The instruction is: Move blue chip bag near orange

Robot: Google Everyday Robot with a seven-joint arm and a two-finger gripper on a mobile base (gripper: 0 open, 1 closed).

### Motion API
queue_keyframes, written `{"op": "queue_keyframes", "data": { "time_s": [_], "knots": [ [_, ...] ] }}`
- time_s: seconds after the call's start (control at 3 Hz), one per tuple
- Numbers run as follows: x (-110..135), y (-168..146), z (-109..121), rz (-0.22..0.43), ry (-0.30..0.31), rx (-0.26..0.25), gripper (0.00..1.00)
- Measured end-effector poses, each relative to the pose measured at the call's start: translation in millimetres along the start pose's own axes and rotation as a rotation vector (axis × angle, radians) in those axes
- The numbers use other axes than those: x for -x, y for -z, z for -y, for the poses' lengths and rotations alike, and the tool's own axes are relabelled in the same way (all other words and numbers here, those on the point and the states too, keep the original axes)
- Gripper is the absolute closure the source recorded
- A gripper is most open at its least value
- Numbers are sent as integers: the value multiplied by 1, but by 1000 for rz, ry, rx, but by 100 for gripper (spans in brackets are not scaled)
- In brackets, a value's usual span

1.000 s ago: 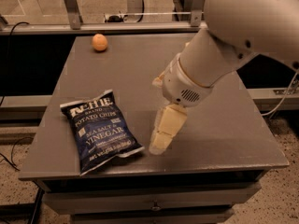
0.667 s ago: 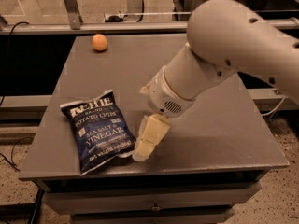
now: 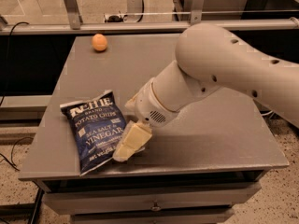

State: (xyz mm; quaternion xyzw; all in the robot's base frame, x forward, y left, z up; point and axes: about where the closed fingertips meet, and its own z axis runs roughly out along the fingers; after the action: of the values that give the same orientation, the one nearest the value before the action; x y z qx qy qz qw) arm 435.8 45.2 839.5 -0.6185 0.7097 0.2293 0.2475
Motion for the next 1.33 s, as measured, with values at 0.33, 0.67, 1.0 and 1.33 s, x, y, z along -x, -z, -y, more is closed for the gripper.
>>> {"op": "queue_keyframes", "data": {
  "time_s": [0.33,0.67,1.0,1.33],
  "knots": [
    [3,-1,-1,29,-18,1,43],
    [2,7,3,44,-33,-19,65],
    [4,36,19,61,-31,-91,89],
    [9,90,41,73,0,-221,100]
  ]
}}
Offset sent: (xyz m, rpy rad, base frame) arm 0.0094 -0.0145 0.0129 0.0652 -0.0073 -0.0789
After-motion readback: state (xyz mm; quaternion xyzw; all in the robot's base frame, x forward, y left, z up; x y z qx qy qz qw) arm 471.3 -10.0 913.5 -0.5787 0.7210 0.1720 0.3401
